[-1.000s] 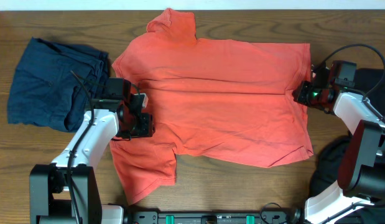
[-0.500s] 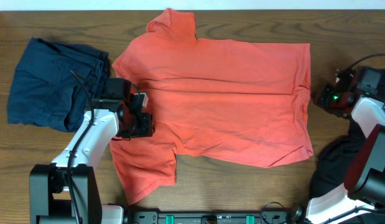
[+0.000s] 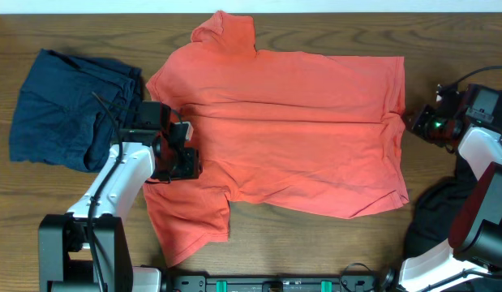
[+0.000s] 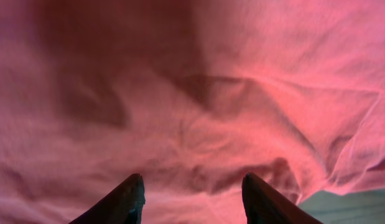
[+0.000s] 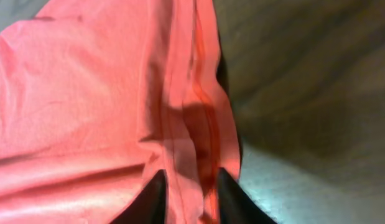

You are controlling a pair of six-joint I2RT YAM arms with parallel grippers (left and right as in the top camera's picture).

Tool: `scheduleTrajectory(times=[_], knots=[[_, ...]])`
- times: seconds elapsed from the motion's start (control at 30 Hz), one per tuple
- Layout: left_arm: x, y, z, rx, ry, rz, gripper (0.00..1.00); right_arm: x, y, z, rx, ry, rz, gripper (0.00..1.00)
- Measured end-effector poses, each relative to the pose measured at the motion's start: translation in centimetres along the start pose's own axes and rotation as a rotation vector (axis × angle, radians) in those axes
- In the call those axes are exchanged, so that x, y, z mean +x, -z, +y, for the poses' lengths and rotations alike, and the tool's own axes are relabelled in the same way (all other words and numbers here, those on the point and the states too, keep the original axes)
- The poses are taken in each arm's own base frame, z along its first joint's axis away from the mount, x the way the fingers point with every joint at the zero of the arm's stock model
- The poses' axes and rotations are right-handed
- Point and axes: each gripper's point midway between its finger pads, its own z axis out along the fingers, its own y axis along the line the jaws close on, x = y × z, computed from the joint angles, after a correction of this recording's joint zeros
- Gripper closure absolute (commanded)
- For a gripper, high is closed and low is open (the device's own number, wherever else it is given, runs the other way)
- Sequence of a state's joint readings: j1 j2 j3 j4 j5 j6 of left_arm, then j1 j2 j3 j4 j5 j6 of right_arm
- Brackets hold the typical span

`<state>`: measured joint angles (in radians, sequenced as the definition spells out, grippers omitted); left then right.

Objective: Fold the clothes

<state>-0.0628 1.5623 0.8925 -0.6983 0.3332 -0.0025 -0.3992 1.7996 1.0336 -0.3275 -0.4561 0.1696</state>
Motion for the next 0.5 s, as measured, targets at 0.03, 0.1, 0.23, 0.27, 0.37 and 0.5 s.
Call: scheduleTrajectory(times=[0.03,0.1,0.23,0.27,0.37,0.5], knots=[[0.2,0.0,0.0,-0.001,0.003,0.009,0.48,0.3,0.0,-0.1,0.004,-0.007,0.012,0.92],[0.6,0.0,0.0,-0.002,0.007,0.025,0.48,0.7,0.0,-0.2,0.012,-0.016,0.026,0.96],[1.4,0.2,0.0,-0.004,0.017,0.056,0.48,1.1,0.0,-0.5,0.023,-0.024,0.042,0.99],[1.5,0.3,0.0,-0.004,0.018,0.063,0.48,1.1,0.0,-0.5,0.029,-0.023,0.04,0.99],[1.5,0.9,-0.2,-0.005,0.019,0.065,0.48,0.8,0.0,-0.9,0.047,-0.023,0.031,0.99],[1.6,1.8,-0.4,-0.005,0.019,0.066,0.47,0.2,0.0,-0.7,0.042,-0.013,0.006,0.67]])
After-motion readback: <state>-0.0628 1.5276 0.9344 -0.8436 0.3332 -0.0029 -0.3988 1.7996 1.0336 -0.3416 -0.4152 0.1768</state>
